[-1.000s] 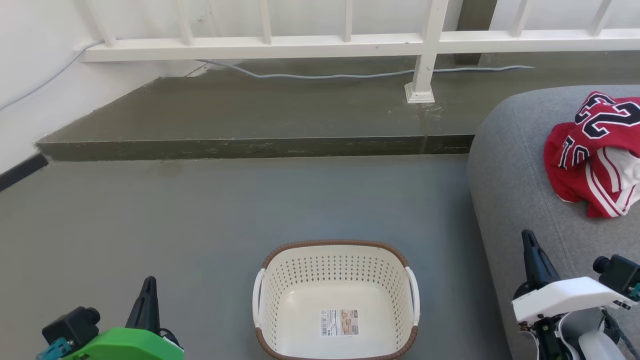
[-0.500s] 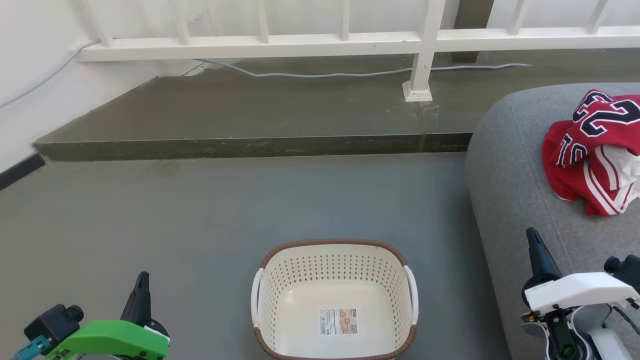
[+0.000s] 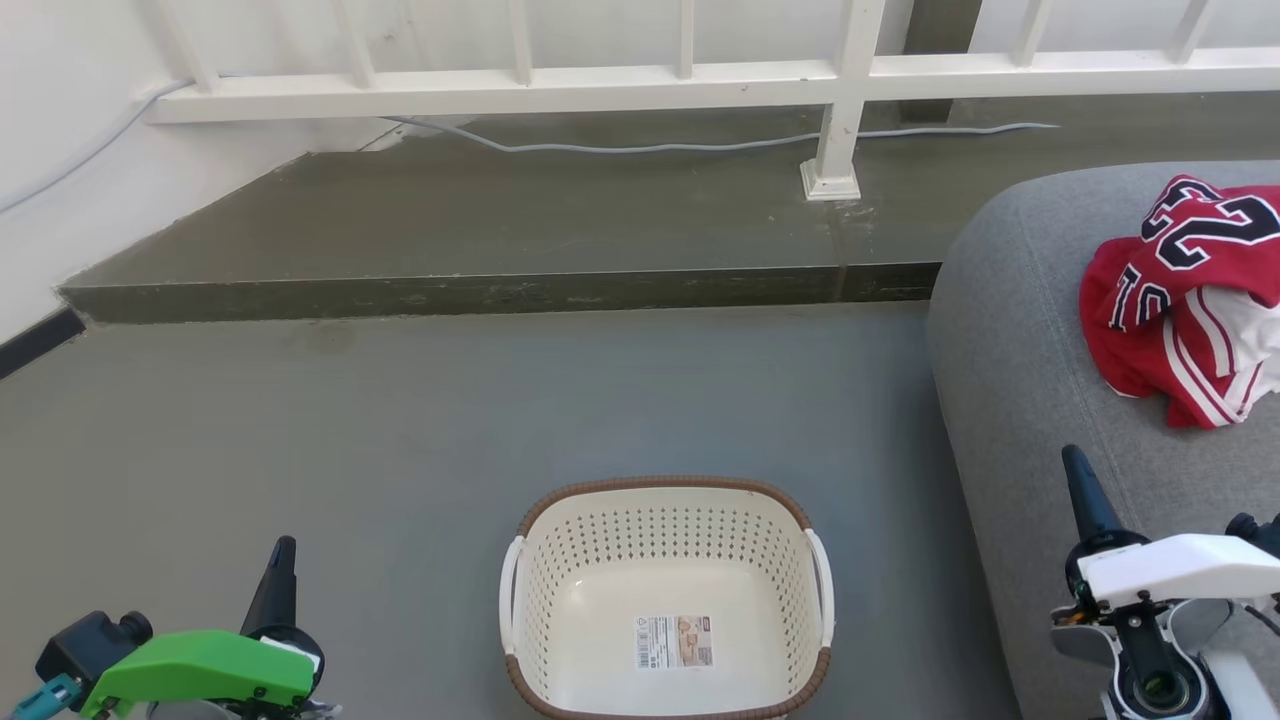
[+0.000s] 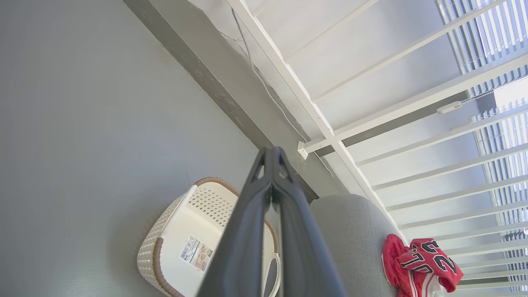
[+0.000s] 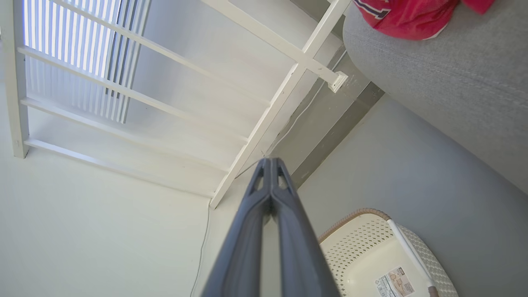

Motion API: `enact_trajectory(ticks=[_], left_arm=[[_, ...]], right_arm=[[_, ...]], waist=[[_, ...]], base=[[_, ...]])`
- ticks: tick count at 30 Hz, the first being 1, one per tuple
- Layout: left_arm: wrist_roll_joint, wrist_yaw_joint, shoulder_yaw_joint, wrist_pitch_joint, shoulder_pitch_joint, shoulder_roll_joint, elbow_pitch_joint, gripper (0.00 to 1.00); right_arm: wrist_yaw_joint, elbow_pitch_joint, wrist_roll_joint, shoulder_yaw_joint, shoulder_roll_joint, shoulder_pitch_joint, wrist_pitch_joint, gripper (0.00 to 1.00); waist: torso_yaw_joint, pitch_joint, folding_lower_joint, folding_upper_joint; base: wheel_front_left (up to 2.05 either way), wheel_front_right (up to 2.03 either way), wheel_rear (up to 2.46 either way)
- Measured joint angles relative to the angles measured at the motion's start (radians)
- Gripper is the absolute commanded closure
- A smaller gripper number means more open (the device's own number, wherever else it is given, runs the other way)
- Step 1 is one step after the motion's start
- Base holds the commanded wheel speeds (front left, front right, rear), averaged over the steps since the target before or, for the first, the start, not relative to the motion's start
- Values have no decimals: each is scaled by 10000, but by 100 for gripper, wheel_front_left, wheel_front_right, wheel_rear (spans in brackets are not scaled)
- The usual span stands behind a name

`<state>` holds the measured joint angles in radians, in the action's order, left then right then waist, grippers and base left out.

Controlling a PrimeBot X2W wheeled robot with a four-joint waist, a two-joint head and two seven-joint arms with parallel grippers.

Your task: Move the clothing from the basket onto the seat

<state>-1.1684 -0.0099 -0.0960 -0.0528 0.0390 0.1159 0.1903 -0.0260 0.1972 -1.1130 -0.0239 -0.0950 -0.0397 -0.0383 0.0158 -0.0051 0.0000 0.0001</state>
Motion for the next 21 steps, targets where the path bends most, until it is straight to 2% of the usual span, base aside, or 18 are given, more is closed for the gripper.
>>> enact_trajectory(ticks=[21], left_arm=[[-2336,-535,662,629,-452,-274,355,100]], right_arm=[[-451,384,-2615,575,138,406,577,100]], waist=[[-82,41,0,0]], base=[[0,0,0]])
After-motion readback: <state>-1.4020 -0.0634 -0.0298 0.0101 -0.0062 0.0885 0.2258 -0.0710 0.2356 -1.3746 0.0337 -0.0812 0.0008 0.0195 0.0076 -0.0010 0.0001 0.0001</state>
